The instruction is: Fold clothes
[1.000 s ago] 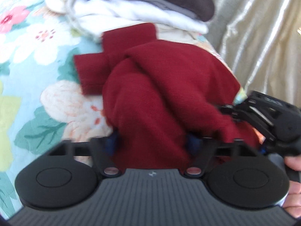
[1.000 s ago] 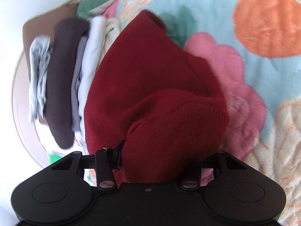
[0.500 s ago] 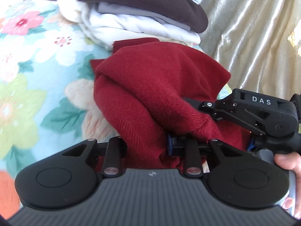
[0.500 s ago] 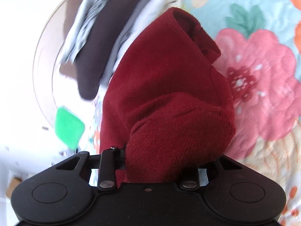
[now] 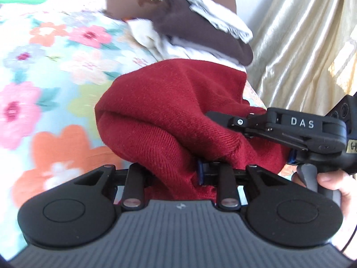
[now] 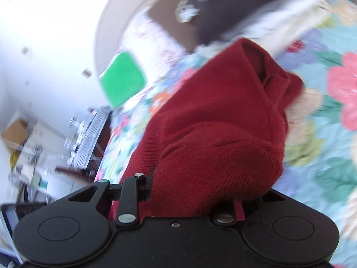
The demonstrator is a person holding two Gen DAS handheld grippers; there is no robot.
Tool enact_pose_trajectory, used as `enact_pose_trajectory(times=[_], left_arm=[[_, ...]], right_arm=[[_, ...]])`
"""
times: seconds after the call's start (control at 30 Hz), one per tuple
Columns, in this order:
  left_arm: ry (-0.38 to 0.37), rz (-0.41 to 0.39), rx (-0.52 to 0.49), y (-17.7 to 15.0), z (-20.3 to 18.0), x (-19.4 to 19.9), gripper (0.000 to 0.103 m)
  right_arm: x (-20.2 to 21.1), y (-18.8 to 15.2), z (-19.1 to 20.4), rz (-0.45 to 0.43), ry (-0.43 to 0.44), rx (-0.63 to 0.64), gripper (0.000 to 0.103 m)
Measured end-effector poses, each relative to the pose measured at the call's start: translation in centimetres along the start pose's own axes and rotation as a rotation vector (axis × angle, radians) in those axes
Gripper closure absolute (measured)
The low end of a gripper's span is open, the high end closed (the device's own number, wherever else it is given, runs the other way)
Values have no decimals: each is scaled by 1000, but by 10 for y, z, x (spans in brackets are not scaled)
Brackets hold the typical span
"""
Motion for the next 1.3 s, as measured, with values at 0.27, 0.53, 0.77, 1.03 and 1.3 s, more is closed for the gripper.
enact_pose_trajectory(times=[0.27,0.53,0.77,1.03,1.3], left_arm=[[119,-73,-35,-4,54,77,78],[153,-200,31,3,120,103,77],[194,-123,311,-15,225,103,60],[128,-213,251,-15,227,120,49],[206,-282,304,-11,235,101,19]], right_arm=[[-48,-28,107,61,10,217,71],[-123,-18,165,113,-18,494,73],[-184,0,182,142,-36,467,71],[-213,-10,180,194,11,407,71],[-214,-23,216,338,79,392,59]])
Point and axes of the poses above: each gripper's, at about its wrist camera, not at the fingertips, and x roughly against the way its jaws point, z to its left, y to its top, the point moved 1 cm from there along -x, roughly the way its jaws point, and after that the axes turned 5 degrees about y, right-handed, at the moved point
